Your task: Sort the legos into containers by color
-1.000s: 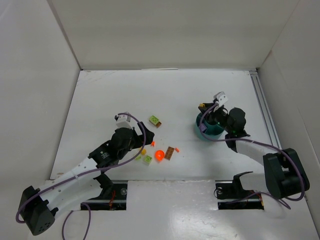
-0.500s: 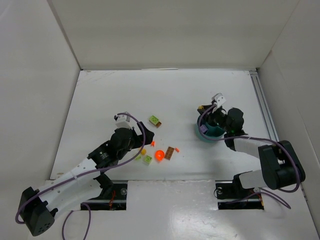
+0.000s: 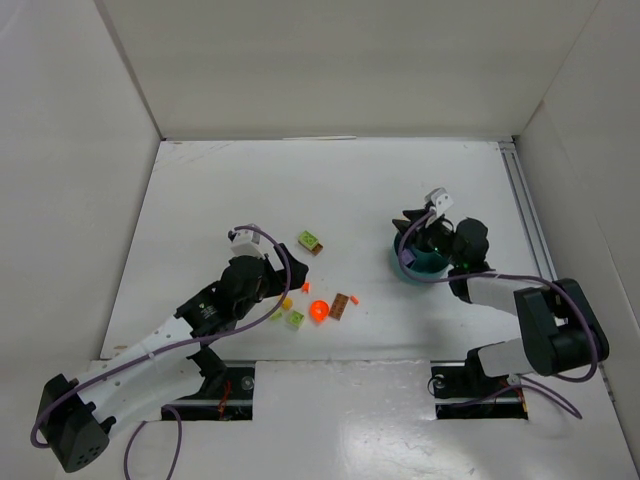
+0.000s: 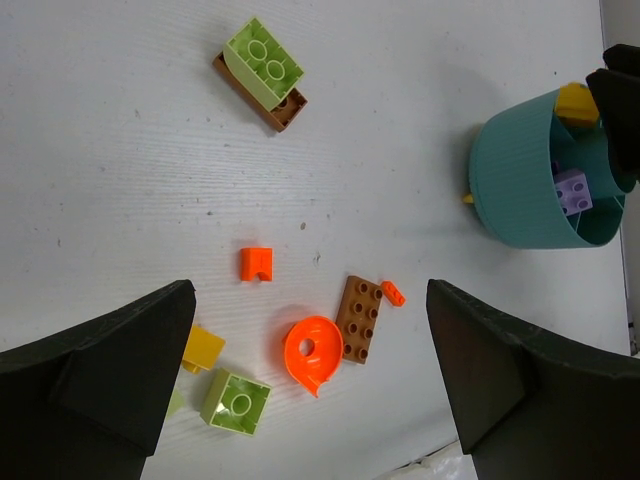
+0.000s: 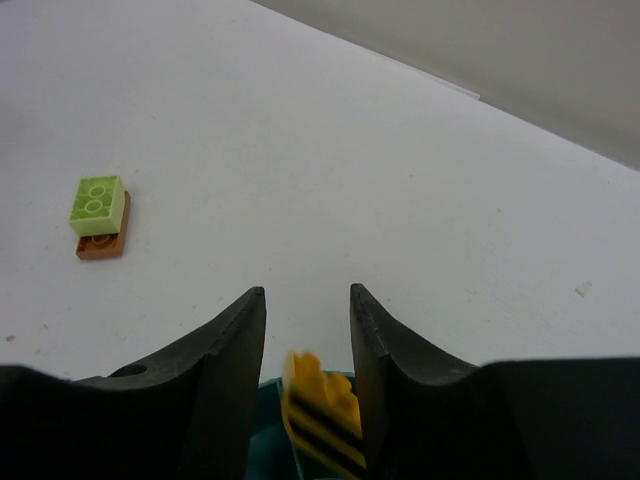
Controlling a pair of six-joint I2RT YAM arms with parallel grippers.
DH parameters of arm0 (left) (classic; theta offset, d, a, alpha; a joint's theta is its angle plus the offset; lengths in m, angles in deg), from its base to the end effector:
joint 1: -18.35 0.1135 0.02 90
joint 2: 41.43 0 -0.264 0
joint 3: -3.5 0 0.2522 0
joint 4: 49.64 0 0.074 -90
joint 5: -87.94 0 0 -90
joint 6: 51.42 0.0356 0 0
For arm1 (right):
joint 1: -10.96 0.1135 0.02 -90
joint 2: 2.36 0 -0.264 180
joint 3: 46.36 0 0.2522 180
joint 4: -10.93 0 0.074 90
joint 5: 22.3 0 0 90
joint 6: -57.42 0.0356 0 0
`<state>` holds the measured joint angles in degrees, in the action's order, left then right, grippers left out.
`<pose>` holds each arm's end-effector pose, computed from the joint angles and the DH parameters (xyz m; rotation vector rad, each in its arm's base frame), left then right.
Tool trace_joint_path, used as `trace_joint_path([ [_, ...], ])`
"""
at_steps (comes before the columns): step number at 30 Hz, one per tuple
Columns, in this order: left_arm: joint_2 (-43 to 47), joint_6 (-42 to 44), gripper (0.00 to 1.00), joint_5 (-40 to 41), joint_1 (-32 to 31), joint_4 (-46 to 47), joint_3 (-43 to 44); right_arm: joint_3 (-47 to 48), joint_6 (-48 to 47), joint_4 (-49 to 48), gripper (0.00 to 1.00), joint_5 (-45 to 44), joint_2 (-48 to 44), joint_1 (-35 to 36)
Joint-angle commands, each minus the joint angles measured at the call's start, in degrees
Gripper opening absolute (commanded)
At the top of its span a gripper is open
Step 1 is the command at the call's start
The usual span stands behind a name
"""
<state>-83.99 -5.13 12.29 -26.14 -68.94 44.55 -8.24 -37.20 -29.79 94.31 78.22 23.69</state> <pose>0.1339 -0.1192 0.2469 -0.1597 1.9972 -0.7776 0.2585 0.0747 0.2005 -0.5958 1.5053 0.4805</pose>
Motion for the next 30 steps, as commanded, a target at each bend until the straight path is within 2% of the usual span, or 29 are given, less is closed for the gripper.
trace_joint_path([
  [1, 0.82, 1.42, 1.00, 0.42, 0.37, 0.09, 2.42, -0.72, 0.49, -2.31, 0.45, 0.46, -3.58, -0.25],
  [11, 0.20, 1.43, 1.00, -0.81, 0.37, -1.84, 3.56, -1.33, -1.44, 5.34, 0.58, -1.91, -15.43, -0.25],
  [14, -2.78, 0.12, 1.00, -1.43, 0.37, -5.35, 4.62, -0.19, -2.32, 12.97, 0.69, -4.62, -22.64, -0.25],
  [15, -3.74, -0.93, 1.00, -1.43, 0.37, -6.49, 4.62, -0.19, -2.84, 18.04, 0.79, -5.51, -24.57, -0.25],
  [16, -5.75, -2.60, 1.00, -1.43, 0.37, -7.63, 5.22, -0.19, -3.37, 20.09, 0.83, -6.04, -26.59, -0.25],
  [17, -6.73, -3.49, 1.00, -1.43, 0.37, -9.56, 5.23, -0.19, -4.16, 22.03, 0.99, -6.04, -30.53, -0.25],
  [23, -10.95, -11.75, 1.00, 1.64, 0.37, -14.76, 5.23, -0.19, -5.39, 36.89, 0.99, -9.38, -41.63, 0.27],
  [24, -10.96, -12.28, 0.97, 2.34, 0.37, -15.28, 5.23, -0.19, -5.40, 39.08, 0.99, -9.38, -43.73, 0.28],
  [30, -14.99, -13.87, 0.93, 3.40, 0.37, -13.10, 5.85, -2.04, -5.40, 44.10, 0.99, -11.49, -48.22, 0.28],
])
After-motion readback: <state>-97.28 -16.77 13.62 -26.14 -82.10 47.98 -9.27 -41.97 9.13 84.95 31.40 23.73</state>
